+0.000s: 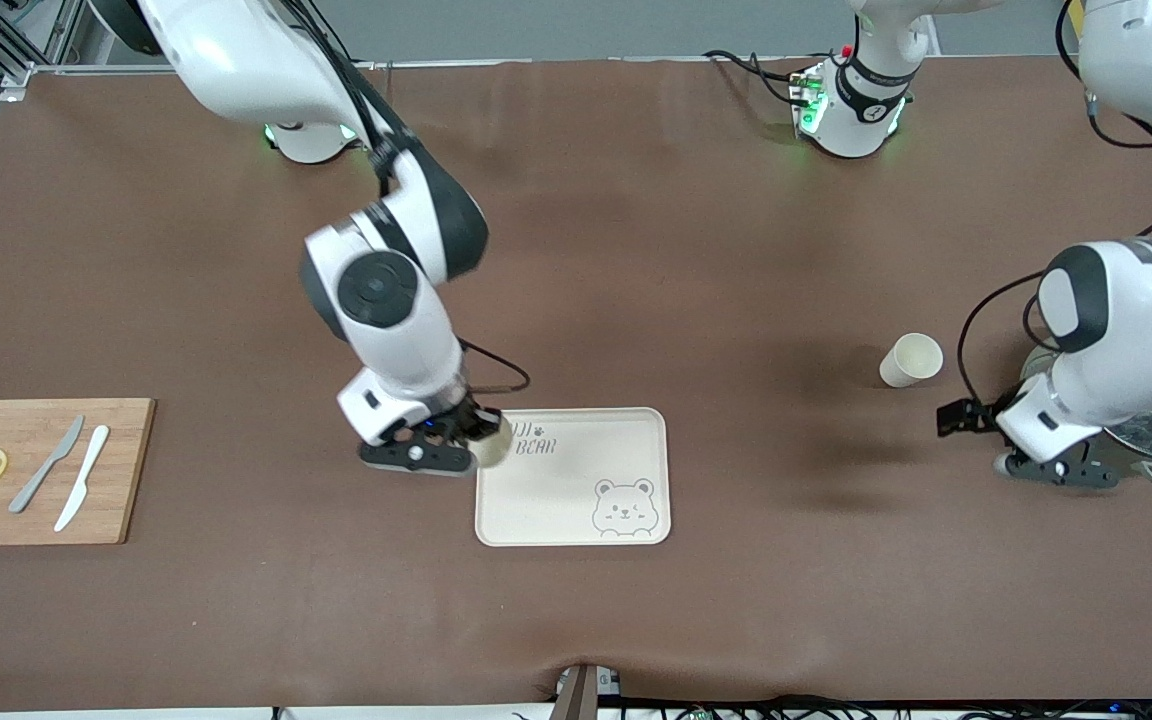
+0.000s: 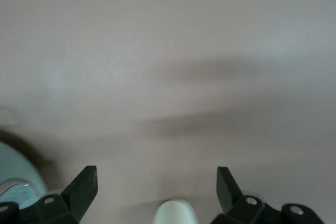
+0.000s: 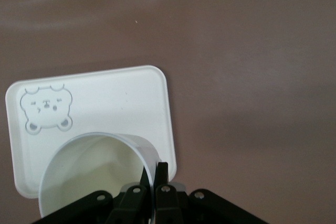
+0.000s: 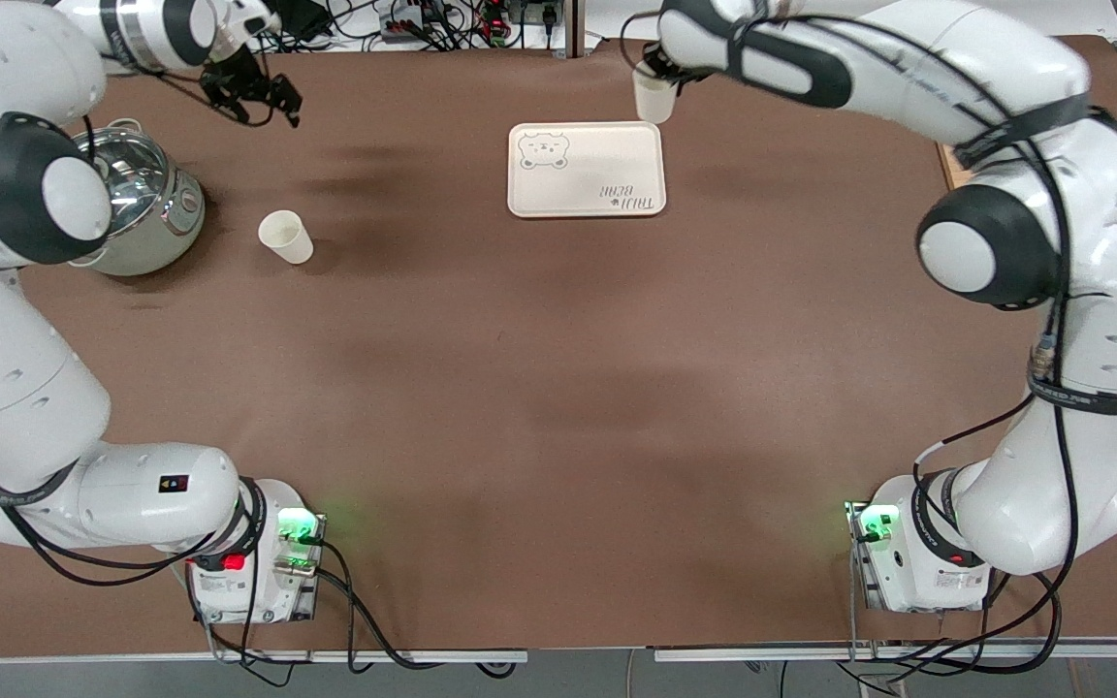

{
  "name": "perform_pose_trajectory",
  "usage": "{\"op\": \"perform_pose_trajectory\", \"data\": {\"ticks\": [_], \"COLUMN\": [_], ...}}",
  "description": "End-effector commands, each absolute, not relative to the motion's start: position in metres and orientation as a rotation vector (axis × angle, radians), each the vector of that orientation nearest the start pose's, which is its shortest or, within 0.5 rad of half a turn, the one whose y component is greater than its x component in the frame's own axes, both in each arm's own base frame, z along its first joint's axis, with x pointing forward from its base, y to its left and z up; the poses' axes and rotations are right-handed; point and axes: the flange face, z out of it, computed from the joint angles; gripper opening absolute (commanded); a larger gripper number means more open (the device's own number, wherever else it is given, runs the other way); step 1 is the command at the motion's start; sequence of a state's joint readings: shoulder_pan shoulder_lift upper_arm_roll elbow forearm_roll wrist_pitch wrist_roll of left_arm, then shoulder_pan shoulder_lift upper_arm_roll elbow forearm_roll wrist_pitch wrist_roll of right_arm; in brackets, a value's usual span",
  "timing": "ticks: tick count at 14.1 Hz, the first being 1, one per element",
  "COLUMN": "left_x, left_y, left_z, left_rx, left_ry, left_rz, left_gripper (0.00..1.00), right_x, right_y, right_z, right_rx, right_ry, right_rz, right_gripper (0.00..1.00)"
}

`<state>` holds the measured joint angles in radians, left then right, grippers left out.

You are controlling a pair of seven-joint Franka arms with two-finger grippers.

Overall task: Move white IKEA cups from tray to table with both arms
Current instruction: 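Carry the cup toward the cutting board with the right gripper while the left gripper withdraws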

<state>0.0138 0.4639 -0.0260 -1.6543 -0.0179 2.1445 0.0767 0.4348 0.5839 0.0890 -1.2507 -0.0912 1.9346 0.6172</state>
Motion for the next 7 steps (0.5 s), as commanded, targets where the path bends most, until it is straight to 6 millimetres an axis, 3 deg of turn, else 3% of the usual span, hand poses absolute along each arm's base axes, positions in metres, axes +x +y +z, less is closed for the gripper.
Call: {"op": "perform_pose_trajectory", "data": {"ticks": [1, 5, 7], "left_x": [0.706, 0.69, 0.684], "left_y": [-0.057, -0.071, -0.071], "left_z": [0.369, 0.446, 0.511], "left_rx": [-3.154, -3.158, -3.164], "left_ry": [-0.055, -0.058, -0.05], "left_rz": [-0.039, -0.056, -0.091], "left_gripper": [1.0, 1.0, 1.0], "right_x": [0.641, 0.64, 0.64], "right_y": [0.285, 0.197, 0.142], "right_z": [0.48, 0.518, 0.524], "right_rx": [-3.091, -3.11, -3.072], "right_ry": [0.033, -0.11, -0.159], "right_rz": [-0.067, 0.008, 0.029], "right_gripper": [0.0, 0.0, 0.0]}}
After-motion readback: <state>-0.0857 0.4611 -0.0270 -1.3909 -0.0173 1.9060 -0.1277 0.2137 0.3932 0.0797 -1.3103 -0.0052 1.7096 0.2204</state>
